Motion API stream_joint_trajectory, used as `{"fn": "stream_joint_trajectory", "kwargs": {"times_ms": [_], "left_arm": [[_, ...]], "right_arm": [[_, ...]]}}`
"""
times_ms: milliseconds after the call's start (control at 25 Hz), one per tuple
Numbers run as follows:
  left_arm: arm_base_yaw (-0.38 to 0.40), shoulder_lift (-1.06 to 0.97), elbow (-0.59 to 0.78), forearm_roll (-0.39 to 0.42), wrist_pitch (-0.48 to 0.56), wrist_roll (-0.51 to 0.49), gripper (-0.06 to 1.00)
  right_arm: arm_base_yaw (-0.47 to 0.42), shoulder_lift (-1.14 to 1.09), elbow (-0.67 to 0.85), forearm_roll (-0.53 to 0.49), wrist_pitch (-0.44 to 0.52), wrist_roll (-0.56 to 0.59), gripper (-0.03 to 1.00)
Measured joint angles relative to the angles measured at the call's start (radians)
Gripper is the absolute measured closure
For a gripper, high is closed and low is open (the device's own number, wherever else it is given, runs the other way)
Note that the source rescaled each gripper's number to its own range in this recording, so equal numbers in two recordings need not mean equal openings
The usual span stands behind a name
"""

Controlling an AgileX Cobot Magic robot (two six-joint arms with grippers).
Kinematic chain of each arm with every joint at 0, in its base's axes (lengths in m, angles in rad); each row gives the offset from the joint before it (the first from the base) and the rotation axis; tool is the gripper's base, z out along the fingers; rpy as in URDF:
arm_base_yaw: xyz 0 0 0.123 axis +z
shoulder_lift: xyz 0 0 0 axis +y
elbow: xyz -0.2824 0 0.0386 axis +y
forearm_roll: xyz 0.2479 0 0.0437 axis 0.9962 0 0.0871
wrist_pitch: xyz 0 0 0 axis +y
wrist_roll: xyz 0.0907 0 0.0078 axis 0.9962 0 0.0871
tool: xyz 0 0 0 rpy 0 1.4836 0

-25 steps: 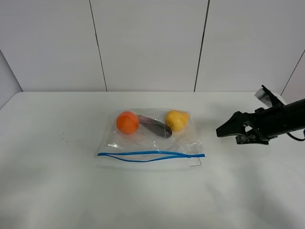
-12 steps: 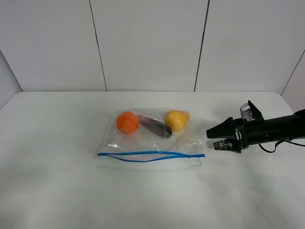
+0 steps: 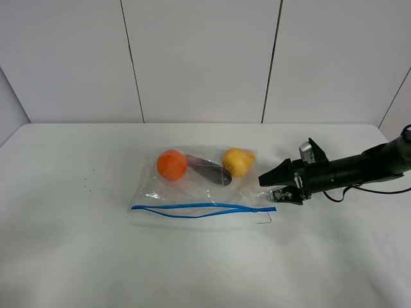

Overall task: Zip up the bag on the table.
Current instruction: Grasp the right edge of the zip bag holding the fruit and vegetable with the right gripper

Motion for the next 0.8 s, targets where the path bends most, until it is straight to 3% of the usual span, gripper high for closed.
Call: {"fn": "stream_joint_trajectory", "kwargs": {"times_ms": [800], "left_arm": [[0.0, 0.0, 0.0, 0.0, 0.0, 0.0, 0.21]], "right_arm": [[0.072, 0.025, -0.019, 0.047, 0.024, 0.036, -0.03]]}}
